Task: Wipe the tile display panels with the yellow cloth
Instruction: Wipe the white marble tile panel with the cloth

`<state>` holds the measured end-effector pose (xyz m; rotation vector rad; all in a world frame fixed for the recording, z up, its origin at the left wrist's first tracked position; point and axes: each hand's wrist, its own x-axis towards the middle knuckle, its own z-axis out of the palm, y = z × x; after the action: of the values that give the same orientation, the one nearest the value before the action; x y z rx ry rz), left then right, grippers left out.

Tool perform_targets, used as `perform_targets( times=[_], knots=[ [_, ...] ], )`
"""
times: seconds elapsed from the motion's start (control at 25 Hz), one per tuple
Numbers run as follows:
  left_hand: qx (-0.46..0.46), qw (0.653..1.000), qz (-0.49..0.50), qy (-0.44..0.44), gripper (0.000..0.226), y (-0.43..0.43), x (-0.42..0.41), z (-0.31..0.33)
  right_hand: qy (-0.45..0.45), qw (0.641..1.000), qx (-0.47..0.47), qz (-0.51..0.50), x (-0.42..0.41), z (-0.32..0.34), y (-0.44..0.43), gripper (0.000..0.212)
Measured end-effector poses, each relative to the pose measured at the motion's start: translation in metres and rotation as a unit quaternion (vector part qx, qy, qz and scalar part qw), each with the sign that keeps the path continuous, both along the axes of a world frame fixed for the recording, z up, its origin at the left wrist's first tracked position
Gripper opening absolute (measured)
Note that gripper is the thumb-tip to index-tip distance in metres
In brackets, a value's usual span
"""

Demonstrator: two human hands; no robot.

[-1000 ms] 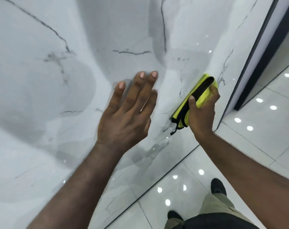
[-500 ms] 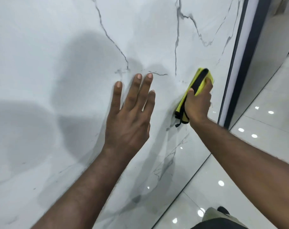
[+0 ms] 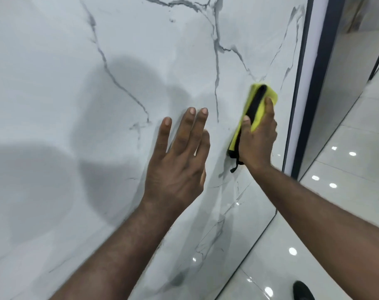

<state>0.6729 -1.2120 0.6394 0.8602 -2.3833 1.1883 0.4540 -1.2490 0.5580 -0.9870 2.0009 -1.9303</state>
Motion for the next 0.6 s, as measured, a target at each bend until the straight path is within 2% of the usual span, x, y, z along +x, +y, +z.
perform_targets(
  times=[0.04,0.08,0.16,0.2,0.24,0.32,0.36,0.48,0.52,0.6],
  knots=[
    [-0.004,1.000,0.002,-0.002,0.059,-0.004,-0.011,-0.001,-0.096,0.994,0.053,-0.006,-0.008,-0.004,-0.006,0.066],
    [-0.004,1.000,0.005,-0.001,0.058,-0.007,-0.020,-0.003,-0.115,0.992,0.058,-0.001,-0.011,-0.007,-0.007,0.067],
    [-0.007,1.000,0.009,0.001,0.057,-0.016,-0.037,-0.009,-0.007,0.999,-0.031,0.031,-0.009,-0.023,0.002,0.068],
    [-0.011,1.000,0.009,0.001,0.055,-0.021,-0.044,-0.013,0.015,0.998,-0.043,0.040,-0.012,-0.038,0.002,0.067],
    [-0.011,1.000,0.008,-0.003,0.053,-0.025,-0.054,-0.017,-0.024,0.999,-0.020,0.033,-0.020,-0.055,-0.002,0.067],
    [-0.004,1.000,0.001,-0.019,0.049,-0.030,-0.070,-0.024,-0.208,0.976,0.065,0.019,-0.030,-0.081,-0.007,0.067],
    [-0.004,1.000,0.002,-0.028,0.048,-0.034,-0.076,-0.029,-0.242,0.966,0.092,0.025,-0.032,-0.091,-0.007,0.067],
    [-0.006,0.998,-0.014,-0.057,0.049,-0.043,-0.091,-0.045,-0.184,0.977,0.099,0.050,-0.043,-0.123,-0.004,0.068],
    [-0.017,0.997,-0.023,-0.076,0.051,-0.044,-0.092,-0.050,-0.216,0.967,0.121,0.056,-0.049,-0.133,-0.005,0.067],
    [-0.048,0.992,-0.033,-0.116,0.053,-0.050,-0.096,-0.060,-0.318,0.926,0.198,0.048,-0.061,-0.154,-0.008,0.064]
  ],
)
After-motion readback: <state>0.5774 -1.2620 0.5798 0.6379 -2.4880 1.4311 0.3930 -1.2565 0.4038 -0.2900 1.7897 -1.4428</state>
